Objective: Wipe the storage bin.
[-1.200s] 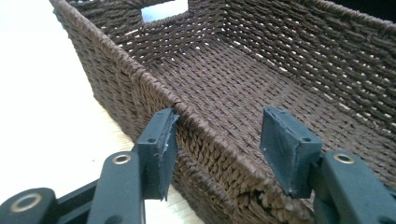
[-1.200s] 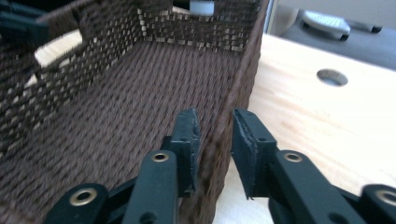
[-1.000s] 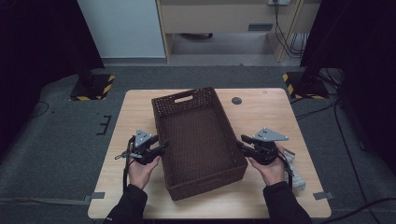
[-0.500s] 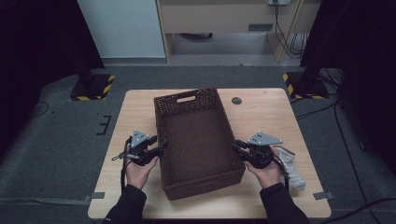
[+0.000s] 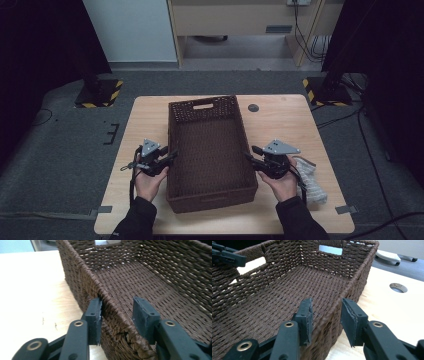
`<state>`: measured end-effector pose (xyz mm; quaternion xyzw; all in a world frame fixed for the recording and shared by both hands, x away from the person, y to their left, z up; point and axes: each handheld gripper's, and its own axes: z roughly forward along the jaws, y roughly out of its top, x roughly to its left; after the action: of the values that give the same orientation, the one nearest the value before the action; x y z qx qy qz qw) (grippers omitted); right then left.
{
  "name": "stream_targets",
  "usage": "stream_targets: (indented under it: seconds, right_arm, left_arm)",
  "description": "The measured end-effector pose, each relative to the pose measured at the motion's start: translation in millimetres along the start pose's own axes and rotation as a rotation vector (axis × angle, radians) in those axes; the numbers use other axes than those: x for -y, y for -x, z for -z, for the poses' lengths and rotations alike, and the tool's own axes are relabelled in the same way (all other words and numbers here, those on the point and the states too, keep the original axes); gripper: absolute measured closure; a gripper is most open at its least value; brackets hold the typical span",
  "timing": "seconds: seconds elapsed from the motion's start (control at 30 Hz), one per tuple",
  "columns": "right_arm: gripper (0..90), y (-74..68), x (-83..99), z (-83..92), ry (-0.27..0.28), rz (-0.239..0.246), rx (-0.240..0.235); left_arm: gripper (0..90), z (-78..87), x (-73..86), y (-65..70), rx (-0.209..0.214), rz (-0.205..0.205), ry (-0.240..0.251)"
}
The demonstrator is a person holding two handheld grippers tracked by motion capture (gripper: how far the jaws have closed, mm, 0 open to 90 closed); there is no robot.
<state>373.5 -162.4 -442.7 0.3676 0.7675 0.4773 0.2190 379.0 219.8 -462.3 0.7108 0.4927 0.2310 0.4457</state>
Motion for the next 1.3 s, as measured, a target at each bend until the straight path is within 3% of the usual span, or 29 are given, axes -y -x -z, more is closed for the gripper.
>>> stream_targets:
  seconds: [0.27,0.47,0.67,0.93,1.3]
  right_arm:
    - [69.2,-3.4,3.1,-6.4,-0.021,-0.004,-0.008]
    - [68.7,-10.7,5.1,-0.1,-0.028,-0.018,-0.017]
    - [63.7,-8.1,1.5,4.0,-0.012,-0.024,-0.014]
    - [54.8,16.1,-6.4,26.5,0.071,-0.072,0.035]
    - [44.0,51.1,4.9,48.2,0.055,-0.106,0.131]
  left_arm:
    - [60.7,-4.4,-0.9,-5.0,0.011,0.005,0.017]
    - [62.6,-5.0,-0.9,-10.0,0.035,0.024,0.028]
    - [63.7,-5.3,-1.5,-6.7,0.026,0.009,0.03]
    - [64.3,-7.4,-2.1,-1.9,0.031,-0.017,0.032]
    - [64.6,-9.7,-3.1,8.7,0.046,-0.037,0.023]
